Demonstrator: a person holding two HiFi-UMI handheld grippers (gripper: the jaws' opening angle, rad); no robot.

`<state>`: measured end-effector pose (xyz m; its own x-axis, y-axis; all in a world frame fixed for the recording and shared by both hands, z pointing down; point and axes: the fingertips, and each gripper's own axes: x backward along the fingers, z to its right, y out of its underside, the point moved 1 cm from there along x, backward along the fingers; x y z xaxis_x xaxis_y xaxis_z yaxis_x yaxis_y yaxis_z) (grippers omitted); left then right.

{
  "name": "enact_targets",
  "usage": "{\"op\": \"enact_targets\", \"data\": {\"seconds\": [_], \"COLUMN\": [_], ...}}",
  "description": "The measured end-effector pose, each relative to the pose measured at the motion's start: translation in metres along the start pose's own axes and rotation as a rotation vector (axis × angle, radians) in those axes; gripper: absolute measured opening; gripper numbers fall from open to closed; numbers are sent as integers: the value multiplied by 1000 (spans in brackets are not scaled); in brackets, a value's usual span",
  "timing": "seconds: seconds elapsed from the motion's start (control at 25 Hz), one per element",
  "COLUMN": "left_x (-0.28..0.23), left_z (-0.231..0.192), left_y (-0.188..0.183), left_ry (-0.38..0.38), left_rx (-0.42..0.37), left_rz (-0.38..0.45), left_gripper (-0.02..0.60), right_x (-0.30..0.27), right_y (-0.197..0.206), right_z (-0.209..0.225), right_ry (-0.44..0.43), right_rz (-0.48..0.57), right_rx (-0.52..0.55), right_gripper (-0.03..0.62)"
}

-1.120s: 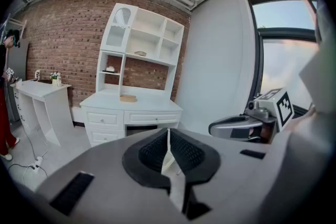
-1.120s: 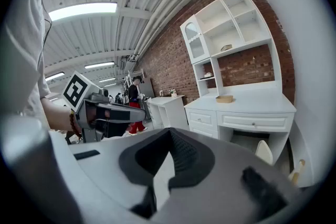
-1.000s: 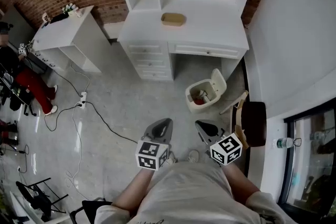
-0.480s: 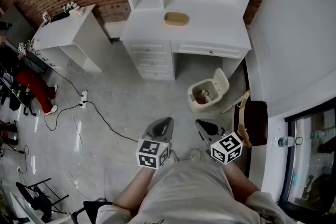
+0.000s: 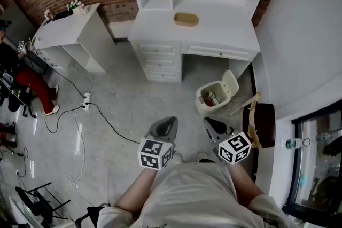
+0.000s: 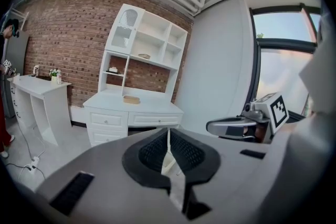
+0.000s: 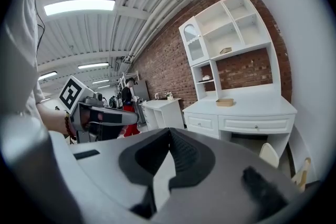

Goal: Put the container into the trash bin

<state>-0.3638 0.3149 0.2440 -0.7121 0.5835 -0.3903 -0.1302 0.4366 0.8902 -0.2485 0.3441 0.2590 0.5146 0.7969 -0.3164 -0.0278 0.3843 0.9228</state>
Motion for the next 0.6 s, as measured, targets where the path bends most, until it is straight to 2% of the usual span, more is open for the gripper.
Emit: {"op": "enact_targets", "data": {"seconds": [0.4,0.6], "left_x": [20,13], "left_z": [-29,-44], "left_y": [6,-3], "left_ry": [18,5], "left_rx": [1,-1], "left_rz": [-7,15], "left_gripper": [26,26], "right_x": [-17,-29], "right_y": [-6,-15], "right_z": [-6,11], "right_ry": [45,56], "right_rz": [23,28], "right_rx": [-27,-10], "right_gripper": [26,28]}}
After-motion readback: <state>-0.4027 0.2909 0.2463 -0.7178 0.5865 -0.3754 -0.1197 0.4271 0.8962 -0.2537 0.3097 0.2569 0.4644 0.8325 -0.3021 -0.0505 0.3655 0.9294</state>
